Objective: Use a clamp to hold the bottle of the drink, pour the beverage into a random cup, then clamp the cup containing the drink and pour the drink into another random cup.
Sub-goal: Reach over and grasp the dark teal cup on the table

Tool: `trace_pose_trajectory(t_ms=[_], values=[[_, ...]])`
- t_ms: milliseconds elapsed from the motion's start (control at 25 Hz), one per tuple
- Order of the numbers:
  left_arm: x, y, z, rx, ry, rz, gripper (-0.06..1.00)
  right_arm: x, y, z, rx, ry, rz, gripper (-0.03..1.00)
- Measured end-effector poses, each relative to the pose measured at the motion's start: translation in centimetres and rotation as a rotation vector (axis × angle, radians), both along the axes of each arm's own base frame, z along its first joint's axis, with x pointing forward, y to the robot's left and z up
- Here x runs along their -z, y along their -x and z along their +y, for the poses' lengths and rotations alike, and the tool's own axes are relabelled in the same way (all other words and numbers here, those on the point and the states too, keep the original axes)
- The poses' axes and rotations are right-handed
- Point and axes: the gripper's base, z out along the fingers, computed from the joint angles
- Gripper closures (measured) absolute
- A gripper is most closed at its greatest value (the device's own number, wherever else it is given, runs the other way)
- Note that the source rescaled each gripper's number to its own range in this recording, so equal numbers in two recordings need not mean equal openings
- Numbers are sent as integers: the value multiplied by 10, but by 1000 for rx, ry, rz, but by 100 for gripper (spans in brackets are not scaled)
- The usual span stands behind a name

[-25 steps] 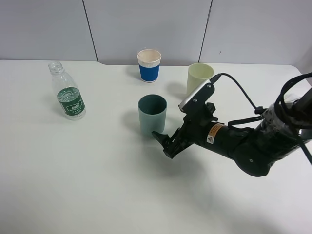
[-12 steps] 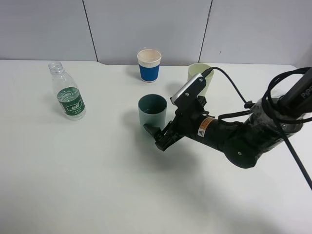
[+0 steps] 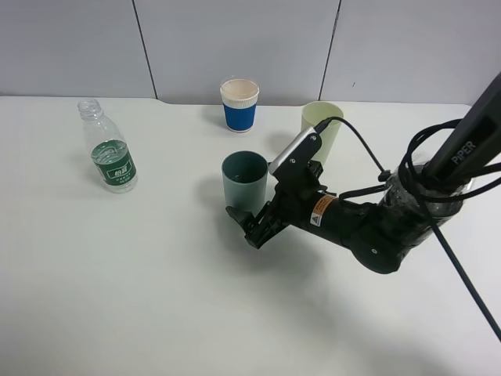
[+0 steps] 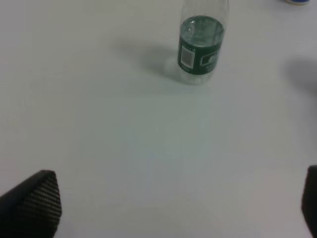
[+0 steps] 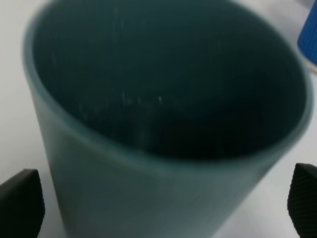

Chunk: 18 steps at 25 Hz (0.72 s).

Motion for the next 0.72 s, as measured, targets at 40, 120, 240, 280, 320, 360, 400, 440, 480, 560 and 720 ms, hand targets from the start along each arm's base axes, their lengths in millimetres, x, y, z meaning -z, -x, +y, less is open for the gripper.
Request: trace_pose_trajectory(t_ms=[40,120,240,280,320,360,400,440,480,560,720], values=[[0,0,0,0,0,0,-2,-1,-1,0,-3,-7,-9,-3],[0,0,0,0,0,0,-2,0,-1,0,-10,-7,-10,-3],[0,0,0,0,0,0,-2,6,-5,6,-43,-7,-16,-3],[0,0,0,0,0,0,-2,8,-6,9,-60,-4,-17,-3],[0,0,0,0,0,0,-2,9,-8,11,-69,-6,-21,-3],[0,0,0,0,0,0,-2,9,-10,13,-77,-8,-26,-3],[0,0,0,0,0,0,-2,10,-11,14,-78,-10,-29,-3],[0,0,0,0,0,0,-2,9,-13,16,-79,-15,-36,-3],[0,0,0,0,0,0,-2,8,-15,17,-79,-18,-41,-3],[0,0,0,0,0,0,-2,7,-16,19,-83,-22,-49,-3],[0,0,0,0,1,0,-2,7,-16,19,-84,-21,-47,-3]])
